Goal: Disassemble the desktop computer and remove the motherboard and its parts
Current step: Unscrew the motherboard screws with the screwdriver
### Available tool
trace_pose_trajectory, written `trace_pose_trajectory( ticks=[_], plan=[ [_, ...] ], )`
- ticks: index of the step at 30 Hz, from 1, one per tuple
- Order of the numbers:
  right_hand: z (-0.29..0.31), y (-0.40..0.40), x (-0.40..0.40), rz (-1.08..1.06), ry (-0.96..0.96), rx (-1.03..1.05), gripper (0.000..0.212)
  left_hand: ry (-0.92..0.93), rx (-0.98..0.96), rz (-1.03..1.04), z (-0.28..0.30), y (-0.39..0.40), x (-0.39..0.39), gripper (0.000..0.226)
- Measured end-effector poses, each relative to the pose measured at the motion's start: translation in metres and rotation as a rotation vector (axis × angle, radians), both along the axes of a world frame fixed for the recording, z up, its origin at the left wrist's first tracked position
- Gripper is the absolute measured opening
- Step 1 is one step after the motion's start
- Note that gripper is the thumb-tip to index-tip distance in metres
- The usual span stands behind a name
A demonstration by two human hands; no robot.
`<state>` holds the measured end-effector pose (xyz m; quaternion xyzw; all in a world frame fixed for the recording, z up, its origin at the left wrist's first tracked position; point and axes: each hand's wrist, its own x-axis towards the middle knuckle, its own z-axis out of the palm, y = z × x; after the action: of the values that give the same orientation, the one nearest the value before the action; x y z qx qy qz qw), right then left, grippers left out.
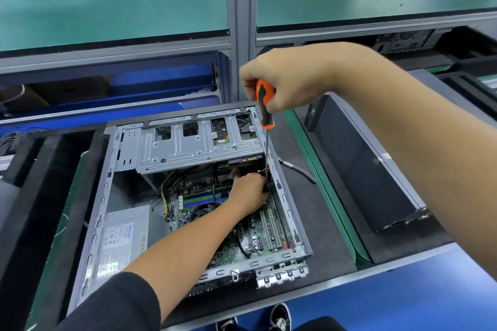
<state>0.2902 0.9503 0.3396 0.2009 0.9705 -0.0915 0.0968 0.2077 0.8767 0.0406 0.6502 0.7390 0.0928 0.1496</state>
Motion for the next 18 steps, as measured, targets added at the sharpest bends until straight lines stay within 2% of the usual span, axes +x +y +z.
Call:
trace_pose_trajectory(
  ticks=[3,4,6,8,9,13,16,18],
  plan=[
    [-0.005,0.000,-0.001,-0.035,0.048,-0.047,0.011,-0.005,-0.018,-0.002,0.003,0.001,0.000,0.022],
    [-0.009,0.000,-0.002,-0.070,0.076,-0.025,0.020,-0.007,-0.026,-0.006,0.003,0.001,0.000,0.021],
    [-0.016,-0.001,-0.006,-0.130,0.100,0.168,0.039,-0.011,-0.035,-0.019,0.004,0.001,-0.001,0.019],
    [-0.019,-0.003,-0.009,-0.137,0.122,0.353,0.037,-0.006,-0.033,-0.034,0.004,0.000,-0.001,0.019],
    [-0.019,-0.005,-0.011,-0.110,0.130,0.361,0.032,0.004,-0.032,-0.043,0.004,0.000,-0.001,0.020],
    [-0.010,-0.008,-0.010,0.051,0.091,0.118,0.009,0.037,-0.031,-0.054,0.004,-0.001,-0.001,0.020],
    [-0.005,-0.010,-0.007,0.048,0.075,-0.035,0.019,0.036,-0.026,-0.041,0.004,-0.001,0.000,0.022],
    [-0.008,-0.009,-0.007,0.026,0.092,-0.029,0.006,0.025,-0.024,-0.026,0.004,-0.001,0.002,0.024]
  ],
)
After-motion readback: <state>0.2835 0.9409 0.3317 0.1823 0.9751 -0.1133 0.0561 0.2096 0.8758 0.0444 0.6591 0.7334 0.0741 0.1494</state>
